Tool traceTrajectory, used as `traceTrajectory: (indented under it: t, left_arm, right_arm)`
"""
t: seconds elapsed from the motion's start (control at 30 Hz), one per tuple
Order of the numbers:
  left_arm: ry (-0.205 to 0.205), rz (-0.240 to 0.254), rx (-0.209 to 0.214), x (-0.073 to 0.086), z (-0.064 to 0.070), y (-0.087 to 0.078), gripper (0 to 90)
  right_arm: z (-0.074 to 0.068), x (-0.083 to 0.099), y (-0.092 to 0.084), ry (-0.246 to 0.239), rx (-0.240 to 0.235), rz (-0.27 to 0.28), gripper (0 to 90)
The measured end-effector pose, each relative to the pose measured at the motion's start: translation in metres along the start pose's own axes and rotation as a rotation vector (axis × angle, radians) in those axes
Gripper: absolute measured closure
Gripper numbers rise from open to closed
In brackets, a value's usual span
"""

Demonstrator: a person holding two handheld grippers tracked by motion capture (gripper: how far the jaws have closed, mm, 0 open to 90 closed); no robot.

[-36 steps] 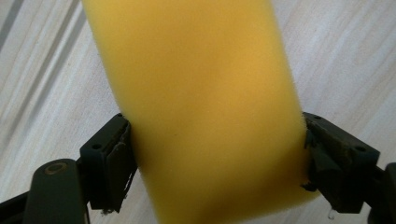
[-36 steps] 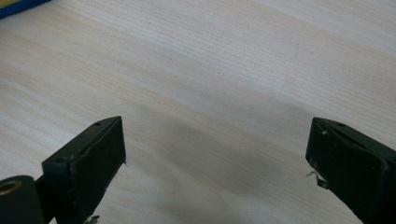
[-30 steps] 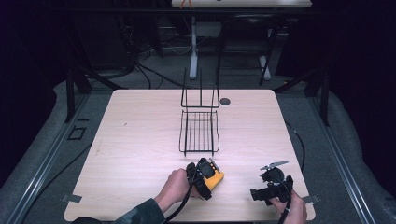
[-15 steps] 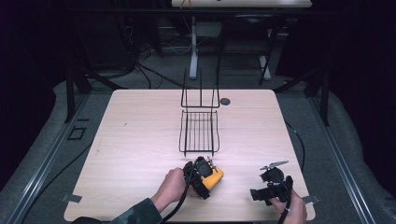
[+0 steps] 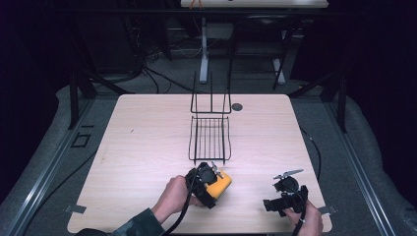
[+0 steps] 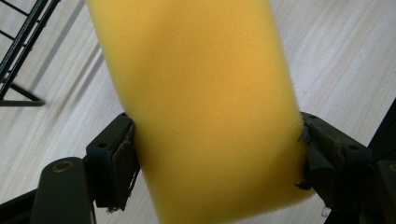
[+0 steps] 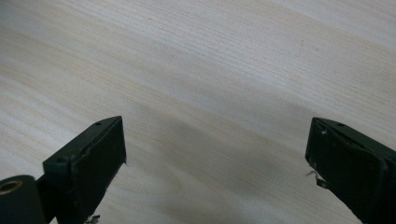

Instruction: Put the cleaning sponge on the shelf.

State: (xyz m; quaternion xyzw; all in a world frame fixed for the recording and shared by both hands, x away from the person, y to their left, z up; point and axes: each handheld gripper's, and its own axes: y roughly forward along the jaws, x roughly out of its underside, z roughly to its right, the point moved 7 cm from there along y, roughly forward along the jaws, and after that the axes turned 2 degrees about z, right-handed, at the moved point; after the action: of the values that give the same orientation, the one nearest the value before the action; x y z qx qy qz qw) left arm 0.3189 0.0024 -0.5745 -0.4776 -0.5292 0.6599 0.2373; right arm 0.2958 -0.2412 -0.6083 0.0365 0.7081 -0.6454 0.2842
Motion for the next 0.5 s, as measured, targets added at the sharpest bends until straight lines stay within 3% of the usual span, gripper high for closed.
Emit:
traceTrajectory:
  t: [0.5]
  left_arm:
    - [-0.021,0.028,-0.020,0.004,-0.011,-0.017,22.1]
  right_arm:
    - [0.000,0.000,0.000,-0.005,0.001,0.000,5.0]
